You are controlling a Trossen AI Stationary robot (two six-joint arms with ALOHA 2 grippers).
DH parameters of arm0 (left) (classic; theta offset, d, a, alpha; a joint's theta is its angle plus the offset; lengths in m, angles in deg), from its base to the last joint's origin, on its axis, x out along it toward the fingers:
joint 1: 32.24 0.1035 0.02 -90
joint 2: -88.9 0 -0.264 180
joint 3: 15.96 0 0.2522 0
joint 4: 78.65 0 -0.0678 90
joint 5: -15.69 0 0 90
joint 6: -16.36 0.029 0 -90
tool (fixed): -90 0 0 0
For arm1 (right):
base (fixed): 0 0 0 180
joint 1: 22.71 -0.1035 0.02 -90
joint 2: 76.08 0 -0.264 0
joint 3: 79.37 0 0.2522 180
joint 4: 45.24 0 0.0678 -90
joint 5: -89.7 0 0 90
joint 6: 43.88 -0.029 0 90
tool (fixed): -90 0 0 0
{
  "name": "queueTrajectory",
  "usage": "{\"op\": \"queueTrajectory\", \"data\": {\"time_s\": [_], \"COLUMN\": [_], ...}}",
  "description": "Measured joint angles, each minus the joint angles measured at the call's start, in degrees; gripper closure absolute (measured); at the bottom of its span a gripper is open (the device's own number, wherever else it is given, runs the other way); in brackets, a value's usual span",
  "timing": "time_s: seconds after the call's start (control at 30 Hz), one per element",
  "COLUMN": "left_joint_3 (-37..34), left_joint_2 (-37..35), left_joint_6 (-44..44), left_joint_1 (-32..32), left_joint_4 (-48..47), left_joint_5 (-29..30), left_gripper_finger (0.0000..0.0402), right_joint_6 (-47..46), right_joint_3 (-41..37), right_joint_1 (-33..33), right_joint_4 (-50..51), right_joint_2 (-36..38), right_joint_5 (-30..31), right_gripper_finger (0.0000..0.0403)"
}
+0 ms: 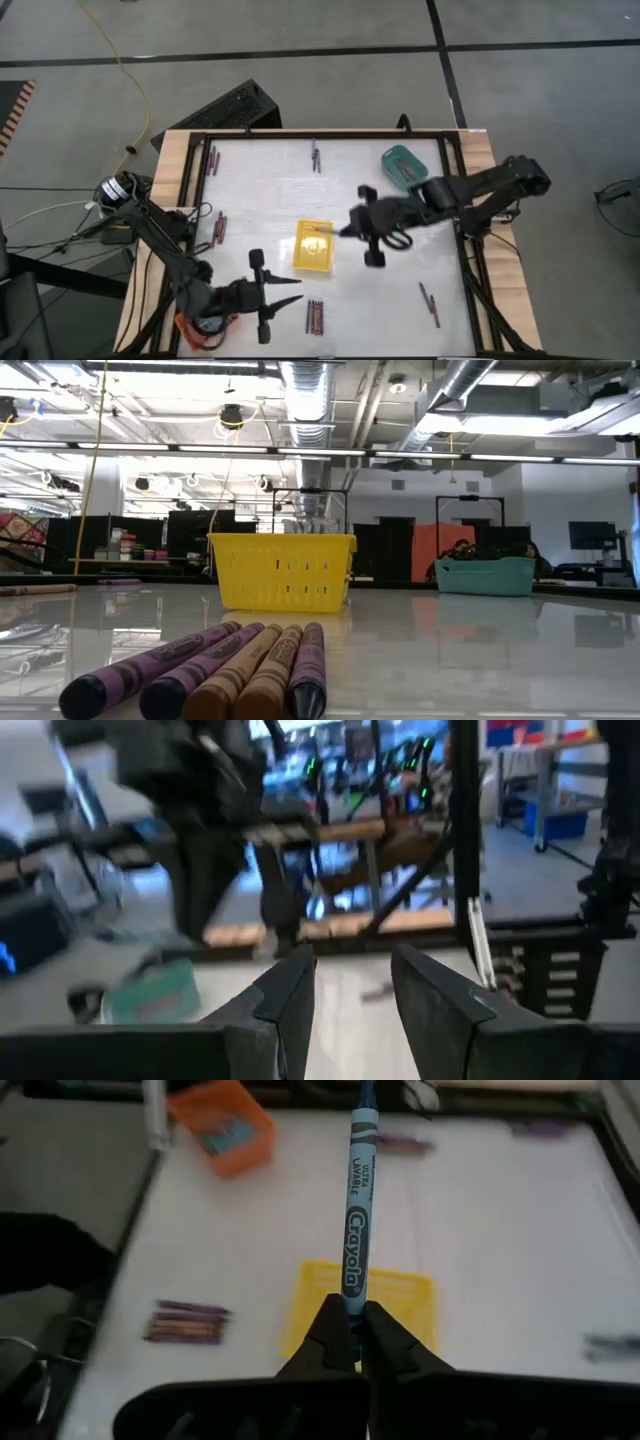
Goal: Sort crayons
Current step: Put the dark blue crayon into the orange basket
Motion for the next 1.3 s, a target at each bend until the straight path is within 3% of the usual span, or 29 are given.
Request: {"op": "queueTrajectory", "data": {"time_s": [0.13,0.3,0.5,0.63,0.83,1.07,1.3], "left_joint_3": [0.0,0.0,0.0,0.0,0.0,0.0,0.0], "left_joint_2": [0.0,0.0,0.0,0.0,0.0,0.5,0.5], "left_joint_6": [7.3,7.5,6.6,6.6,5.5,2.9,5.1], "left_joint_1": [1.7,5.5,10.2,12.3,14.4,15.5,15.1], "left_joint_4": [6.4,8.7,12.1,15.9,16.6,16.6,16.4], "left_joint_5": [-2.8,-8.0,-16.5,-25.0,-30.4,-32.4,-32.9], "left_gripper_finger": [0.0276,0.0276,0.0276,0.0276,0.0276,0.0283,0.0343], "right_joint_6": [1.4,6.0,13.6,14.0,15.0,15.7,15.8], "right_joint_3": [0.0,0.0,0.0,0.0,0.0,0.0,0.0], "right_joint_1": [-6.9,-14.0,-19.1,-19.1,-18.4,-18.1,-18.2], "right_joint_4": [-4.3,-10.2,-18.7,-19.1,-20.6,-22.8,-22.8], "right_joint_2": [0.0,0.0,-0.9,-1.7,-2.8,-2.9,-2.9], "right_joint_5": [7.0,14.3,17.7,18.6,19.6,19.6,19.5], "right_gripper_finger": [0.0403,0.0403,0.0403,0.0403,0.0403,0.0403,0.0403]}}
